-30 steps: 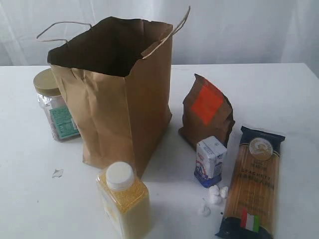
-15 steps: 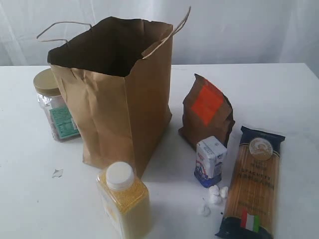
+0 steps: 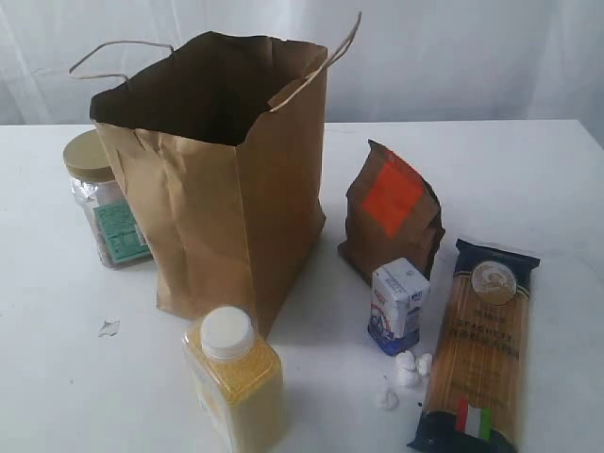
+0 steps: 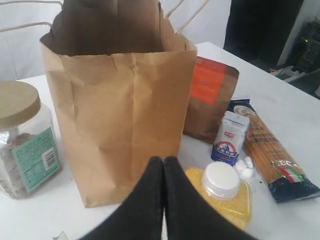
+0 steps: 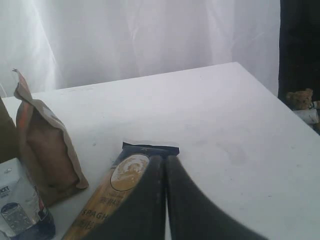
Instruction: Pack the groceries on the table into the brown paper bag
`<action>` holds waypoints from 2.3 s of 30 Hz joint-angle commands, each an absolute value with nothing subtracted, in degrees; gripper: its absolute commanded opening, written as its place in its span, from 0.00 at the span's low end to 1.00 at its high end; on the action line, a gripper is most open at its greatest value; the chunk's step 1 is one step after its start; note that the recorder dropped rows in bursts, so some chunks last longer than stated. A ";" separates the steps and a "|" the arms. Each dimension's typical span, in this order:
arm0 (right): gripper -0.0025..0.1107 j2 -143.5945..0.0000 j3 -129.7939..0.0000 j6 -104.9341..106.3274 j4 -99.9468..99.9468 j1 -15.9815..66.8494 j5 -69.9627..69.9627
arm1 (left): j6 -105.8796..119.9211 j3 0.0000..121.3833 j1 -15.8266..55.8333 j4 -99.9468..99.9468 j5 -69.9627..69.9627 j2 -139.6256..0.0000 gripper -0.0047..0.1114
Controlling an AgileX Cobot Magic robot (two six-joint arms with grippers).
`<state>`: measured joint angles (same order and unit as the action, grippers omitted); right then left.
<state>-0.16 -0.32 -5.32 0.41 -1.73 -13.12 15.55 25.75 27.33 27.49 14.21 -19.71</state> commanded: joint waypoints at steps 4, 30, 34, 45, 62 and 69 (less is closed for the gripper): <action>0.02 0.00 0.00 -5.56 0.46 -1.52 -12.73 | 7.53 15.20 27.56 13.96 1.14 -19.33 0.04; 0.02 0.00 0.00 -5.56 0.49 -1.52 -12.73 | -16.49 0.00 27.56 -2.65 -8.71 -7.96 0.04; 0.02 0.00 0.00 -5.56 0.49 -1.52 -12.73 | -16.49 0.00 27.56 -2.65 -3.77 -5.07 0.04; 0.02 0.00 0.00 -5.56 0.49 -1.52 -12.73 | -16.49 0.00 27.56 -2.65 -3.84 0.00 0.04; 0.02 0.00 0.00 -3.63 -4.73 -1.52 -9.14 | -16.49 0.00 27.56 -2.65 -3.84 0.00 0.04; 0.02 0.00 0.00 -23.99 2.97 -1.52 17.28 | -16.49 0.00 27.56 -2.65 -3.84 0.00 0.04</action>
<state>-0.16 -0.05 -16.68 1.39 -1.73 6.00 -16.00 0.22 27.33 -2.55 -3.79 -0.31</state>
